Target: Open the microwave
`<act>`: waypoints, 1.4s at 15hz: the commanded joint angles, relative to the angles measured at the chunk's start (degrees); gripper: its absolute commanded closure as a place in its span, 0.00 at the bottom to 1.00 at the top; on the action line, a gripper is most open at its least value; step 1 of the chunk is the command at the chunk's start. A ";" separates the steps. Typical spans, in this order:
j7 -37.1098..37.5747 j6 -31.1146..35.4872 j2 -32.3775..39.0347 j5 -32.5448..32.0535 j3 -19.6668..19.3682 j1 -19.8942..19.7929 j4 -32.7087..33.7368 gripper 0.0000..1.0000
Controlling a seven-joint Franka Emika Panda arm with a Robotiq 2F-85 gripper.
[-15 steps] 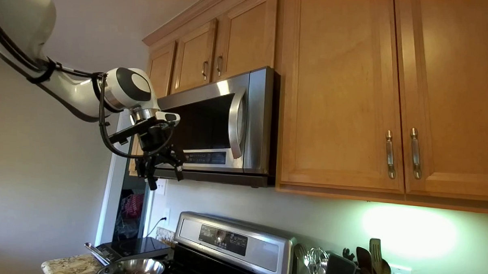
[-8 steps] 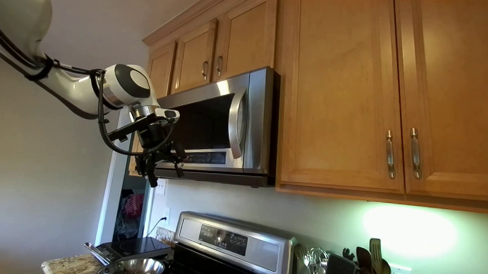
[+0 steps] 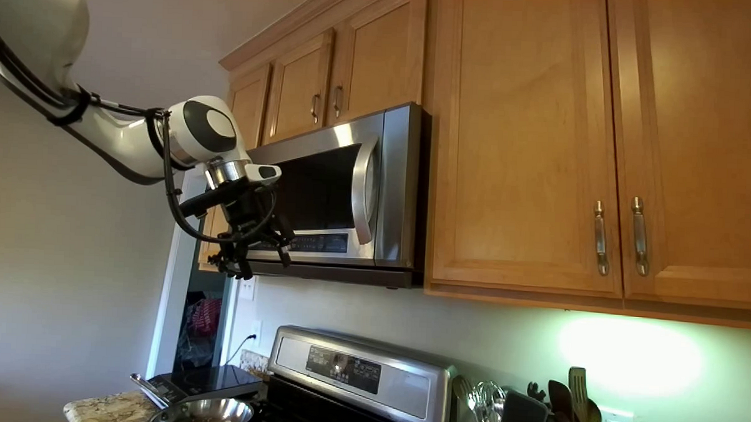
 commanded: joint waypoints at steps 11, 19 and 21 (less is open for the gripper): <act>21.56 21.62 3.71 -10.33 2.09 -12.74 5.37 0.00; 33.33 32.86 7.03 -18.95 4.89 -18.59 7.99 0.00; 35.62 31.84 6.75 -21.31 5.34 -18.58 8.97 0.00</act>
